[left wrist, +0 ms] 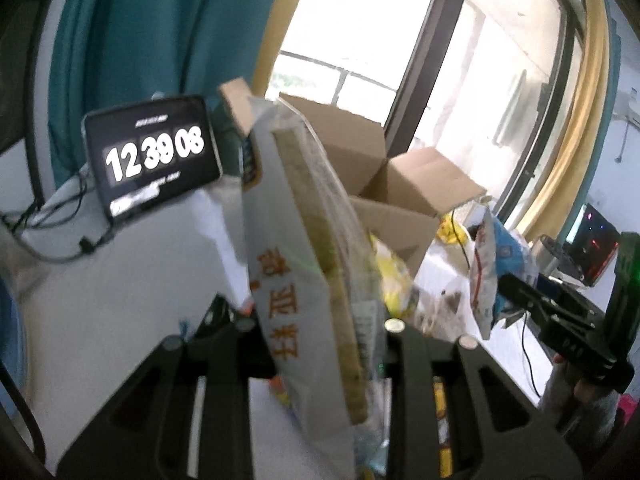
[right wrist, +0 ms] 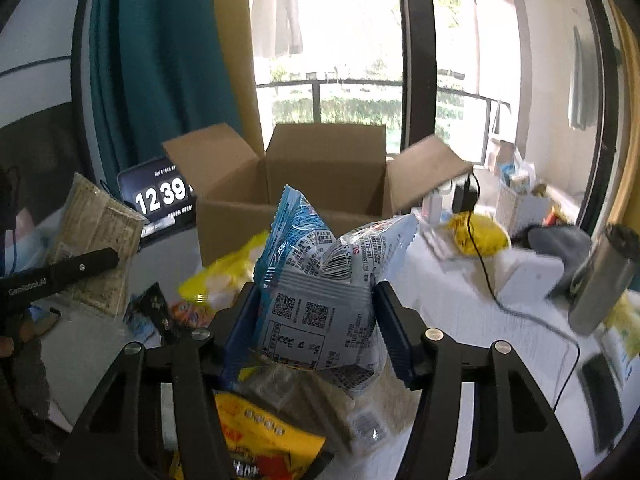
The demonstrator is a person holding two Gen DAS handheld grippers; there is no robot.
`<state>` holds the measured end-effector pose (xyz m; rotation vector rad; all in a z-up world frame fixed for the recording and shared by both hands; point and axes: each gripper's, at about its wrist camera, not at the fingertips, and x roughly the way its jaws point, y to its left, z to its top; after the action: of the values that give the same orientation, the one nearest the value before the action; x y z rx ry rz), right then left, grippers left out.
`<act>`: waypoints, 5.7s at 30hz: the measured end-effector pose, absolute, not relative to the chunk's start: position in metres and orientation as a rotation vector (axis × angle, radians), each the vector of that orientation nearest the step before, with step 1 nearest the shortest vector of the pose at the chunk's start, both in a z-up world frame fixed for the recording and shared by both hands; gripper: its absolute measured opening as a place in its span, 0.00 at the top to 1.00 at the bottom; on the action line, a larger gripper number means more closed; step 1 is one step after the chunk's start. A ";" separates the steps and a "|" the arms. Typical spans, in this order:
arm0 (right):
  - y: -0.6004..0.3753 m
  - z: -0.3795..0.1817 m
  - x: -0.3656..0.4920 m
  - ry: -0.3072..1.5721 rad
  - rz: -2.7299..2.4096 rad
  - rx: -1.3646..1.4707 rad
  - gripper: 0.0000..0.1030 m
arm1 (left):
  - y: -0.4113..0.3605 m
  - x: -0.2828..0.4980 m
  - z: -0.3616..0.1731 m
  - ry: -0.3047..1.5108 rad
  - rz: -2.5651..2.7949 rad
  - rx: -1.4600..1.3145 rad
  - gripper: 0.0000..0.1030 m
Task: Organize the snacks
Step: 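Carry both packets over the box and open both tools to drop them, then move both tools back to the snack pile, then grasp the black packet with the left tool while the right grasps the yellow Lay's bag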
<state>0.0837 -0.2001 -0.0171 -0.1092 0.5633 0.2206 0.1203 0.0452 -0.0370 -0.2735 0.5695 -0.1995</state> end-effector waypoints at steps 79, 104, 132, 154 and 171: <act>-0.210 0.048 0.225 0.412 0.168 -0.121 0.12 | 0.030 0.260 0.032 0.383 -0.171 -0.133 0.01; -0.189 0.004 0.149 0.522 0.241 -0.122 0.12 | 0.074 0.177 -0.033 0.505 -0.079 -0.237 0.01; -0.158 -0.063 0.139 0.674 0.366 -0.144 0.12 | 0.035 0.160 -0.142 0.858 -0.195 -0.425 0.10; -0.137 -0.098 0.177 0.785 0.366 -0.186 0.12 | 0.047 0.179 -0.158 0.874 -0.193 -0.495 0.59; -0.141 -0.072 0.161 0.702 0.426 -0.180 0.56 | 0.042 0.170 -0.139 0.800 -0.223 -0.412 0.77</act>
<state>0.1615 -0.1410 -0.0723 -0.1798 0.7021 0.4262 0.1704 0.0421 -0.1393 -0.4125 0.7997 -0.2225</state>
